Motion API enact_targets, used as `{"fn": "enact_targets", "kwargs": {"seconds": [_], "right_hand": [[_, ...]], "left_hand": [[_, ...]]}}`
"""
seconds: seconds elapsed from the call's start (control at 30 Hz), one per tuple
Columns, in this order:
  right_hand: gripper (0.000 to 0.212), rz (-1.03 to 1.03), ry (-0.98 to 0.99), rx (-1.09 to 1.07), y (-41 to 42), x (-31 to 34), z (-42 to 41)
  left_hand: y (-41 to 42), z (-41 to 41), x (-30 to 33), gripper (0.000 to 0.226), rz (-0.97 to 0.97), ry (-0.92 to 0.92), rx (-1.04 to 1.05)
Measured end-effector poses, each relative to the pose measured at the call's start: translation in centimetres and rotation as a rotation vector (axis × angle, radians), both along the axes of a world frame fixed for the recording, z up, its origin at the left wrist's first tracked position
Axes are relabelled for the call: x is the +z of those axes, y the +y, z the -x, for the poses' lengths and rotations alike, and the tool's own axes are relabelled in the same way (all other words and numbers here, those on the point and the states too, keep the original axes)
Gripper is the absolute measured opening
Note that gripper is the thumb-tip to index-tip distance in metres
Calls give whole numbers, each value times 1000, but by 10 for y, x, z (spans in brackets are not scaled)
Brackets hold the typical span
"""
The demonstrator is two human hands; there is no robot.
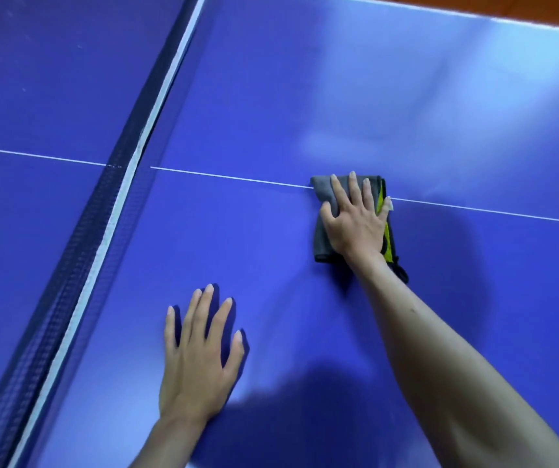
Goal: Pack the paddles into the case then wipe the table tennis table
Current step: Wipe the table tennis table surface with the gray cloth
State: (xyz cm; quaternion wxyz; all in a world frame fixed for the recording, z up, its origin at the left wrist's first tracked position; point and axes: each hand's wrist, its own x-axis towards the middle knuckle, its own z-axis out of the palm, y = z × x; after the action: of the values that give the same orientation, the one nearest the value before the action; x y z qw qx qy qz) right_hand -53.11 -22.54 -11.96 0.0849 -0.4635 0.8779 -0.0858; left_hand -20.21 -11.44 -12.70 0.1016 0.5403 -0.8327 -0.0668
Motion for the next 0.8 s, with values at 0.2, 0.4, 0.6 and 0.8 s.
{"fn": "enact_targets", "kwargs": {"seconds": [0.2,0.4,0.6,0.8], "right_hand": [[64,33,31,12,29,-3,-27],[63,77,87,84,115,-8,-101],[64,118,139,129,206,-7,-188],[65,97,103,148,251,-5,-233]], "left_hand": [[1,-1,-1,57,3,-11,-8],[2,-1,1,55,-26,23,2],[5,-1,2,60,1,102,27],[0,-15,10,61,-27,187,56]]}}
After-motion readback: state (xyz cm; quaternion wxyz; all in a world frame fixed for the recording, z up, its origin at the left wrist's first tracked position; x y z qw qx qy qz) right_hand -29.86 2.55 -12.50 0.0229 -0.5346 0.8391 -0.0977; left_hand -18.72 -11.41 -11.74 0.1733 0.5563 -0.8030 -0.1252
